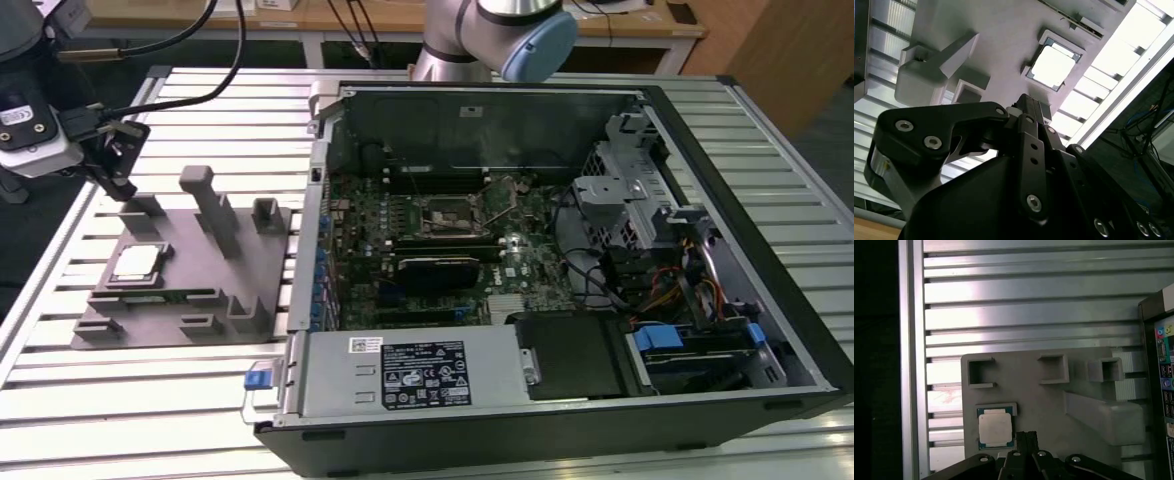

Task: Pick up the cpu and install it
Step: 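Pick up the cpu and move it towards the insertion slot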

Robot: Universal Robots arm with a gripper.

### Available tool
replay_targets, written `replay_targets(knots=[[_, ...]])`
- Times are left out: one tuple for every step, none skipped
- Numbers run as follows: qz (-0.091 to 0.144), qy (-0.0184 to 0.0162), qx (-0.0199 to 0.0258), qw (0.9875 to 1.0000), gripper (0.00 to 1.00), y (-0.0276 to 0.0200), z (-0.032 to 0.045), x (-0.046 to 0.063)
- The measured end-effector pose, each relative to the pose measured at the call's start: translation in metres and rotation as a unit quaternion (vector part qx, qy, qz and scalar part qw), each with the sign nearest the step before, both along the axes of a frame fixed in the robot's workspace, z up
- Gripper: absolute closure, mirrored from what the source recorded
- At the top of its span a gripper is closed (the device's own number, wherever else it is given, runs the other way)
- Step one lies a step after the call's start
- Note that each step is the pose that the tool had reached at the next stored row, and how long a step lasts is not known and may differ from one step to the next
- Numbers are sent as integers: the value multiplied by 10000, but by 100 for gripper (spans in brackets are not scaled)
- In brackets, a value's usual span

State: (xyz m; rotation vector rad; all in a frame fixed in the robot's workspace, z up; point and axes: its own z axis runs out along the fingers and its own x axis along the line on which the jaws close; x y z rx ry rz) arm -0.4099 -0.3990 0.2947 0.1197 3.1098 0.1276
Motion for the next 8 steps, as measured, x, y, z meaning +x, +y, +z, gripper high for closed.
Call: replay_targets(knots=[[0,0,0,10000,89,0,-6,-5],[0,0,0,10000,89,0,-13,-9],[0,0,0,10000,89,0,-19,-14],[0,0,0,10000,89,0,-26,-19],[0,0,0,10000,89,-1,-33,-24],[0,1,0,10000,89,-2,-40,-28],[0,1,-1,10000,89,-3,-47,-32],[0,0,0,10000,89,-4,-57,-37]])
